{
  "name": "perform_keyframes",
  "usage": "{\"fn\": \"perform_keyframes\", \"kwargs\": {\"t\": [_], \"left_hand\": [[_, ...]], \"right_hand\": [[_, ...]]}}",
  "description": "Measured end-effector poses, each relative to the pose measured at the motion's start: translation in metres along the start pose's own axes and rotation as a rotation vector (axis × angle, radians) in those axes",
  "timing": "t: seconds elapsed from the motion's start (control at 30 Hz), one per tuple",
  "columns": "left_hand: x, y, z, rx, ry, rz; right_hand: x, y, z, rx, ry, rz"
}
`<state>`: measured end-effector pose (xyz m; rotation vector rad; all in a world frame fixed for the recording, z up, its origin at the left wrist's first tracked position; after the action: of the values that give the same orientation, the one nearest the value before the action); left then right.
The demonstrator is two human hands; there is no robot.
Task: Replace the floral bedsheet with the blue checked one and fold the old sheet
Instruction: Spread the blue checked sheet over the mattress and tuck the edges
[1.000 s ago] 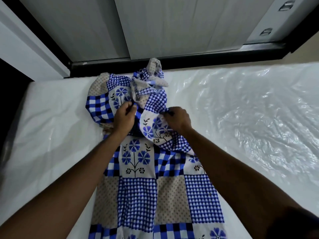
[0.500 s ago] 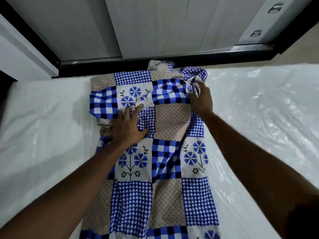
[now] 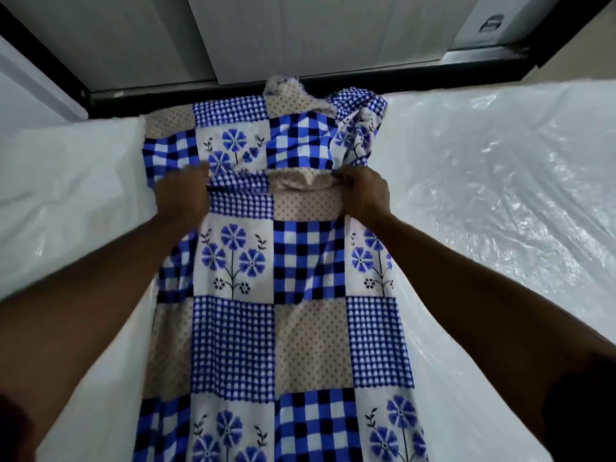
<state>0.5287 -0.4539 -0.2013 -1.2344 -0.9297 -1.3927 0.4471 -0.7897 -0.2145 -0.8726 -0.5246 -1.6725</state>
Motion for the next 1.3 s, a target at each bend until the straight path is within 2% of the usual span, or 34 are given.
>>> {"fn": "perform_keyframes", "kwargs": {"t": [0.13,0.2,0.27,0.33,0.43,0.57,0.7,0.77,0.87,1.0,1.07,1.17,1.23,1.3], "left_hand": [[0.024,-0.004,0.015,0.219,-0.223,-0.072],[0.020,-0.030,0.004,0.282,-0.358,-0.027],[0.005,-0.070,-0.008,0.288,-0.471,-0.001],[-0.011,-0.123,-0.013,0.305,-0.443,-0.031],[-0.042,-0.231,0.000,0.449,-0.457,-0.003],[-0.071,-0.361,0.036,0.674,-0.354,0.151],[-0.075,-0.429,0.054,0.654,-0.265,0.212],[-0.070,-0.442,0.055,0.609,-0.272,0.168],[-0.058,-0.453,0.063,0.654,-0.331,0.062],[-0.009,-0.461,0.057,0.619,-0.333,-0.233],[0.004,-0.467,0.048,0.579,-0.320,-0.290],[-0.014,-0.478,0.046,0.607,-0.324,-0.152],[-0.043,-0.496,0.051,0.700,-0.347,0.051],[-0.065,-0.524,0.058,0.814,-0.371,0.187]], "right_hand": [[-0.003,-0.026,0.019,-0.078,0.128,-0.107],[-0.021,-0.068,0.046,0.036,0.091,-0.103],[-0.049,-0.127,0.075,0.142,0.077,-0.012],[-0.082,-0.187,0.088,0.187,0.012,0.120],[-0.133,-0.256,0.071,0.189,-0.080,0.291],[-0.167,-0.273,0.046,0.155,-0.213,0.405],[-0.165,-0.273,0.053,0.160,-0.226,0.446],[-0.156,-0.280,0.064,0.186,-0.181,0.429],[-0.151,-0.307,0.090,0.251,-0.079,0.433],[-0.150,-0.363,0.137,0.418,0.075,0.427],[-0.151,-0.384,0.151,0.358,0.208,0.444],[-0.178,-0.407,0.149,0.025,0.347,0.671],[-0.199,-0.427,0.152,-0.010,0.233,0.824],[-0.212,-0.437,0.153,0.010,0.099,0.867]]}}
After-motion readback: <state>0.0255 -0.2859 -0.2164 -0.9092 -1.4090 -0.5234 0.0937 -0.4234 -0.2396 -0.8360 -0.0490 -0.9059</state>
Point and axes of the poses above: each hand's wrist, its own y-axis towards the middle knuckle, its own x-axis out of the back of the hand, z = x × y, the point moved 10 cm from there along y, towards the middle knuckle, and after that the axes turned 9 degrees about y, right-handed, at the moved point
